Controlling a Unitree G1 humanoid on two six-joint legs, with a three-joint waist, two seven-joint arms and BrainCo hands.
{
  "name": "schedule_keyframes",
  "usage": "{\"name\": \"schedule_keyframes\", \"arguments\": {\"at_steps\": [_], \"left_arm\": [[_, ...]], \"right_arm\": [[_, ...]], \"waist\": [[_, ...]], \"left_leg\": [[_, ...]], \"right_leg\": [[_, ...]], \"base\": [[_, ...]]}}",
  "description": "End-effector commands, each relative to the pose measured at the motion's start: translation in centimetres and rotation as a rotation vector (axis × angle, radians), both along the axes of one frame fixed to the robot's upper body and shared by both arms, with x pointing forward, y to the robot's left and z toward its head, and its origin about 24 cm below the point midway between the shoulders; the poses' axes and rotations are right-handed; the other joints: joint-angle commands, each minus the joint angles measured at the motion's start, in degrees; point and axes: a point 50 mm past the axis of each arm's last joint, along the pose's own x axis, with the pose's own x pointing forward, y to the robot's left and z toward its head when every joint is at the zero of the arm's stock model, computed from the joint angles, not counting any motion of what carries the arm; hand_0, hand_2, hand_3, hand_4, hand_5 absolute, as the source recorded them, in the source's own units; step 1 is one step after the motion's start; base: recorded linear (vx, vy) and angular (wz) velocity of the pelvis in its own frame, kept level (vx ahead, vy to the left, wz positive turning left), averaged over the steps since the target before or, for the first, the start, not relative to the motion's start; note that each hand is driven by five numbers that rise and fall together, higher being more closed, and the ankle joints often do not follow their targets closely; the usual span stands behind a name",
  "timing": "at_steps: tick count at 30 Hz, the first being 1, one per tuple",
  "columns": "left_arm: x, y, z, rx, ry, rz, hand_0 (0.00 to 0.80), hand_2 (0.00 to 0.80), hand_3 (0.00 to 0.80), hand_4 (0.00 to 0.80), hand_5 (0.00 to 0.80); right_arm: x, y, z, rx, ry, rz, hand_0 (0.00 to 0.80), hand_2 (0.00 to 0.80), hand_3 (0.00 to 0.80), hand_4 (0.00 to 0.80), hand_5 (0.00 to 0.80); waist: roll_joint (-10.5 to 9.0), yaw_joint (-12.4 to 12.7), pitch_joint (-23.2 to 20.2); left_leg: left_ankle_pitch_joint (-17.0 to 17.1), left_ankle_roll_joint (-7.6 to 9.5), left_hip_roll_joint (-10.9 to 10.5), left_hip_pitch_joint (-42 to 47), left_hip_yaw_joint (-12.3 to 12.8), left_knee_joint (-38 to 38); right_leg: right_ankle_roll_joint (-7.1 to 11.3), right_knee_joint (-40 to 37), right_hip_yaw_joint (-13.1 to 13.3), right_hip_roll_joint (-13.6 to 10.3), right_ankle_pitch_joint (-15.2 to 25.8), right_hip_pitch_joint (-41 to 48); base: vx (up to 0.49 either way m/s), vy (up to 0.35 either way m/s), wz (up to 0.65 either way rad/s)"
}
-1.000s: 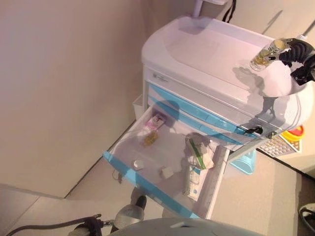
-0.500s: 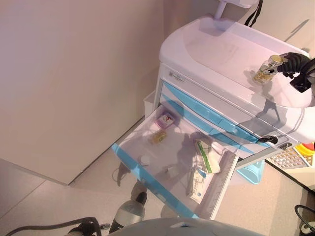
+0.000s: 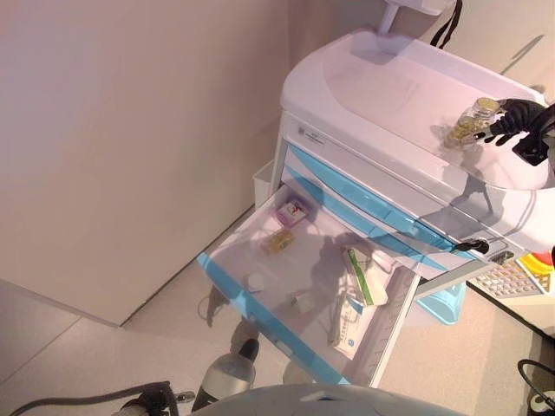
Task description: Open the drawer and pick up the medicine
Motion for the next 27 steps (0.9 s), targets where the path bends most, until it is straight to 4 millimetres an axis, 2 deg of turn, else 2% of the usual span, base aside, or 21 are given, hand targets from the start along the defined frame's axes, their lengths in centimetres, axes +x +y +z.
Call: {"name": "schedule_keyframes", "arguments": {"at_steps": [1,12,20,24,27], "left_arm": [[-1.0,1.1,0.3,0.032,0.033,-0.037,0.0,0.0,0.0,0.0,0.0],[-0.6,1.0,0.3,0.032,0.033,-0.061,0.0,0.0,0.0,0.0,0.0],[0.1,0.9,0.3,0.032,0.039,-0.101,0.0,0.0,0.0,0.0,0.0],[0.5,0.8,0.3,0.031,0.038,-0.123,0.0,0.0,0.0,0.0,0.0],[1.0,0.6,0.3,0.025,0.031,-0.149,0.0,0.0,0.0,0.0,0.0]], "right_arm": [[-0.1,0.1,2.9,-0.105,-0.017,-0.006,0.0,0.0,0.0,0.0,0.0],[-0.7,-0.7,4.7,-0.073,-0.134,-0.056,0.0,0.0,0.0,0.0,0.0],[-1.8,-1.6,6.4,-0.028,-0.232,-0.093,0.0,0.0,0.0,0.0,0.0],[-2.6,-2.5,6.7,0.006,-0.289,-0.124,0.0,0.0,0.0,0.0,0.0],[-3.8,-3.8,7.1,0.054,-0.398,-0.171,0.0,0.0,0.0,0.0,0.0]], "waist": [[0.33,0.3,-2.6],[0.77,-1.6,-3.2],[0.79,-4.8,-3.7],[0.76,-6.5,-4.1],[0.97,-8.3,-4.6]], "left_leg": [[-9.2,1.0,0.9,4.8,3.5,0.6],[-9.4,0.83,1.2,4.9,5.5,0.5],[-10.1,0.74,1.8,5.1,8.8,0.9],[-10.5,0.69,2.1,5.1,10.4,1.0],[-11.0,0.59,2.5,4.9,12.1,1.4]], "right_leg": [[1.62,2.8,2.3,-1.3,6.2,-6.2],[1.7,2.8,3.6,-1.3,6.4,-6.9],[1.48,3.0,6.0,-0.9,6.5,-7.9],[1.45,2.8,7.3,-0.6,6.7,-8.4],[1.39,2.6,8.6,-0.2,6.8,-9.1]], "base": [[0.0,0.0,0.0],[-0.036,-0.019,-0.02],[-0.037,-0.036,-0.14],[-0.032,-0.045,-0.22],[-0.029,-0.043,-0.27]]}}
